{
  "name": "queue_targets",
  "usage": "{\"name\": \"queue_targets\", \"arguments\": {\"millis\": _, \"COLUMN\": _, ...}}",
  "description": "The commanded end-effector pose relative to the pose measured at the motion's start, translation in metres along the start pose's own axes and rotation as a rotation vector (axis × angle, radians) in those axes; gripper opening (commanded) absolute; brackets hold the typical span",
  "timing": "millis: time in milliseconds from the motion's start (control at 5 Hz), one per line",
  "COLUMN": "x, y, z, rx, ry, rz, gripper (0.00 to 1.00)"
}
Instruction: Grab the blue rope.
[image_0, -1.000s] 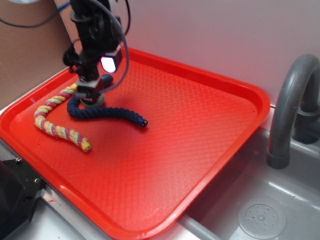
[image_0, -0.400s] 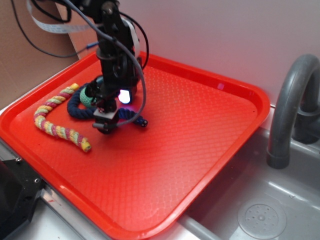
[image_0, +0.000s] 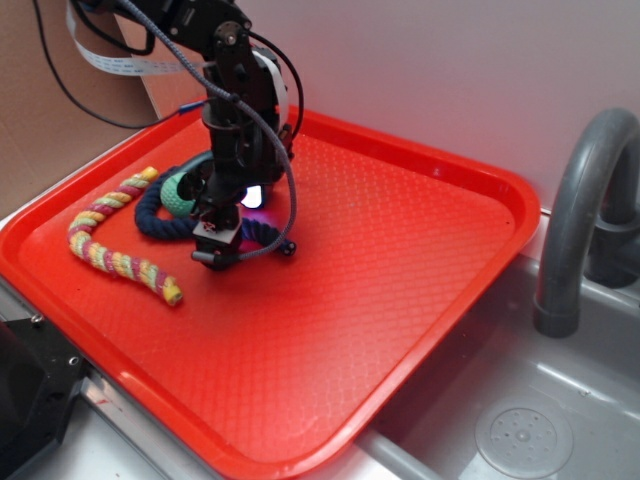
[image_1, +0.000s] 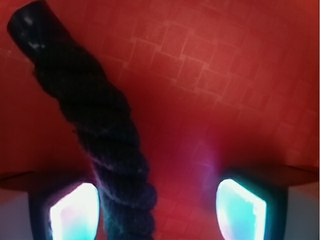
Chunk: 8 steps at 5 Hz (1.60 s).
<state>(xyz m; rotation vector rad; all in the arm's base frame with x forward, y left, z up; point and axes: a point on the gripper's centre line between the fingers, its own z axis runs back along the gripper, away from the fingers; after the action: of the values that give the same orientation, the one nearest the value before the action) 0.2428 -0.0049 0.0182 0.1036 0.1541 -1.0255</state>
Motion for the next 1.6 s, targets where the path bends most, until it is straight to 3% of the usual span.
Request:
{"name": "queue_targets", "arguments": {"millis": 0, "x": 0.013, "y": -0.020, "z": -0.002, "rx": 0.027, "ry": -0.018, "rz": -0.044, "gripper": 0.00}}
{"name": "queue_targets", "arguments": {"millis": 200, "x": 0.014, "y": -0.024, "z": -0.001, "rx": 0.031, "ry": -0.012, "rz": -0.050, "gripper": 0.00}}
{"name": "queue_targets", "arguments": {"millis": 400, "x": 0.017, "y": -0.018, "z": 0.011, "rx": 0.030, "ry": -0.064, "rz": -0.023, "gripper": 0.00}}
{"name": "queue_targets", "arguments": {"millis": 600, "x": 0.016, "y": -0.007, "z": 0.042, "rx": 0.094, "ry": -0.105, "rz": -0.002, "gripper": 0.00}}
{"name": "queue_targets", "arguments": {"millis": 800, "x": 0.004, "y": 0.009, "z": 0.091, "rx": 0.104, "ry": -0.144, "rz": 0.197, "gripper": 0.00}}
{"name": "queue_targets", "arguments": {"millis": 1000, "x": -0.011, "y": 0.018, "z": 0.133, "rx": 0.064, "ry": -0.060, "rz": 0.346, "gripper": 0.00}}
{"name": "queue_targets", "arguments": {"millis": 1200, "x": -0.021, "y": 0.013, "z": 0.154, "rx": 0.022, "ry": -0.054, "rz": 0.434, "gripper": 0.00}}
{"name": "queue_targets", "arguments": {"millis": 1400, "x": -0.031, "y": -0.003, "z": 0.182, "rx": 0.031, "ry": -0.074, "rz": 0.557, "gripper": 0.00}}
